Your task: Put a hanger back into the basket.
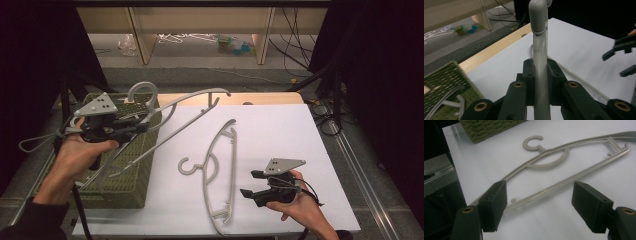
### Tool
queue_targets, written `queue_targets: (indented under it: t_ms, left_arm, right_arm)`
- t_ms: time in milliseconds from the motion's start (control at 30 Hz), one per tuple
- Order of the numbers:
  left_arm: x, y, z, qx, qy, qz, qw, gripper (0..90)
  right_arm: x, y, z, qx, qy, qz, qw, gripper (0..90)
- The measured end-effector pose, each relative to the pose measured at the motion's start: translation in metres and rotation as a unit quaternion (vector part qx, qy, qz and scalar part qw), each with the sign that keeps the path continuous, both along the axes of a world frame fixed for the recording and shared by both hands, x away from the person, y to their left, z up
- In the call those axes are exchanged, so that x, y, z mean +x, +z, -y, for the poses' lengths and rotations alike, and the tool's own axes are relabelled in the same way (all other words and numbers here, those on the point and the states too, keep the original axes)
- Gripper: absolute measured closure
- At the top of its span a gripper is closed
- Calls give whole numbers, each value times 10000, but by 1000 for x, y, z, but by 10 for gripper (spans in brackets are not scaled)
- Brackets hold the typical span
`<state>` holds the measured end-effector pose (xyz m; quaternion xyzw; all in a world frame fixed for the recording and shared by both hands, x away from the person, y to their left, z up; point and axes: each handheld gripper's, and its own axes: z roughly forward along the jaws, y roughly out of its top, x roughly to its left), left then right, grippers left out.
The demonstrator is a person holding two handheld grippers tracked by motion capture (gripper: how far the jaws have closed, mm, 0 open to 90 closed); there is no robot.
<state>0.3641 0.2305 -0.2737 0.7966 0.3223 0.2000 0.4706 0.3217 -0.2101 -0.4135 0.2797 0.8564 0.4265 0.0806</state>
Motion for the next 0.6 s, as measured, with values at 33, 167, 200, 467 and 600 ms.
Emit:
queue_targets:
  t_ms: [33, 167, 200, 467, 600]
  left_arm:
    - [2, -2, -4, 29, 61, -23, 10000, 790]
    - [12, -9, -21, 94, 242, -61, 9996, 790]
    - [13, -10, -23, 43, 269, -22, 9996, 790]
    - [25, -13, -54, 162, 577, 44, 9982, 790]
    - [28, -16, -71, 96, 818, 22, 9966, 790]
  right_arm:
    - [1, 0, 0, -9, 6, 22, 10000, 295]
    - [1, -2, -1, -33, 10, 18, 10000, 295]
    - [1, -3, -1, -43, 12, 1, 10000, 294]
    - [2, -3, 0, -43, 10, -49, 10000, 294]
    - [2, -4, 0, -45, -21, -30, 10000, 295]
